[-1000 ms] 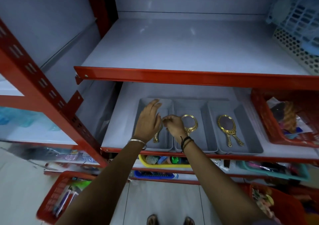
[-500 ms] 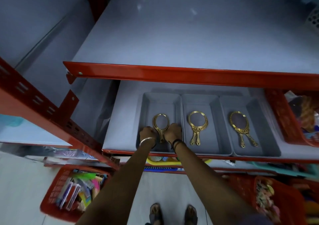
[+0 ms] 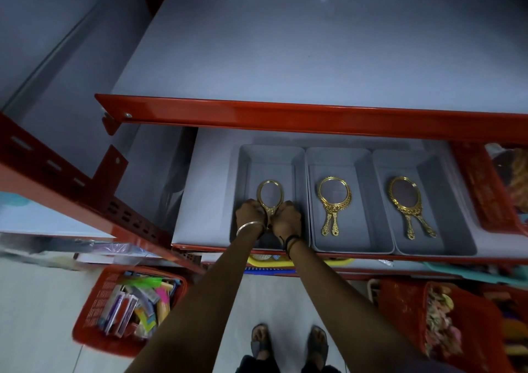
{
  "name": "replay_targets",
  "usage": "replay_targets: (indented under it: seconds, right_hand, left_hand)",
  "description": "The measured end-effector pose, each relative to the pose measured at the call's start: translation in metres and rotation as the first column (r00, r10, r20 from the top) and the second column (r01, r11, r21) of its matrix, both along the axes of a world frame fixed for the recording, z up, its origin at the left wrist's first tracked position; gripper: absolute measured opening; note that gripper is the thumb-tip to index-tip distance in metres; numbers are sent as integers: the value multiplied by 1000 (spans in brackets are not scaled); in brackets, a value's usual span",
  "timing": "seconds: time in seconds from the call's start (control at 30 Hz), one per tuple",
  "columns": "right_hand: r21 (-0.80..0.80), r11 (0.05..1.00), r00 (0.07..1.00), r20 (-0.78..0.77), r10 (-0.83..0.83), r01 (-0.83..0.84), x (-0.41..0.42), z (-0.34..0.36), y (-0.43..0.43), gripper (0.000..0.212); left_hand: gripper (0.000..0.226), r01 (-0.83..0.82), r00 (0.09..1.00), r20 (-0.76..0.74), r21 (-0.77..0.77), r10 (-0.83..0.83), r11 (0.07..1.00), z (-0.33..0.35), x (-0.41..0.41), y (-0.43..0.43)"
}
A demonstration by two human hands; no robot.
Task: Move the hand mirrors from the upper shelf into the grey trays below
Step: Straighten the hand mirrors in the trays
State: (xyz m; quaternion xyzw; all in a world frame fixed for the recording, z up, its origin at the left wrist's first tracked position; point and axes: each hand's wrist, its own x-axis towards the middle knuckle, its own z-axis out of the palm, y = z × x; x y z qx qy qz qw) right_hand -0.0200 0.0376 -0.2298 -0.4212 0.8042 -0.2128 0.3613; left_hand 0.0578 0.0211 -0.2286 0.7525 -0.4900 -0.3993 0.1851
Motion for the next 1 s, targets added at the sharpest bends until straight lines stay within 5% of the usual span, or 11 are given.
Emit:
replay_targets:
  seconds: [0.83, 0.93, 1.0]
  right_hand:
    - [-11, 999, 985, 168, -29, 31, -14, -2, 2, 26]
    - [-20, 999, 983, 184, -25, 29, -19, 0, 3, 42]
    - [-52, 997, 963, 264, -49, 64, -23, 5, 2, 32]
  left_hand:
    - [27, 84, 994, 72, -12, -83, 996, 9, -1, 6]
    - [26, 17, 997, 73, -13, -16, 1000, 22, 3, 4]
    - [25, -51, 998, 28, -34, 52, 998, 27, 4, -1]
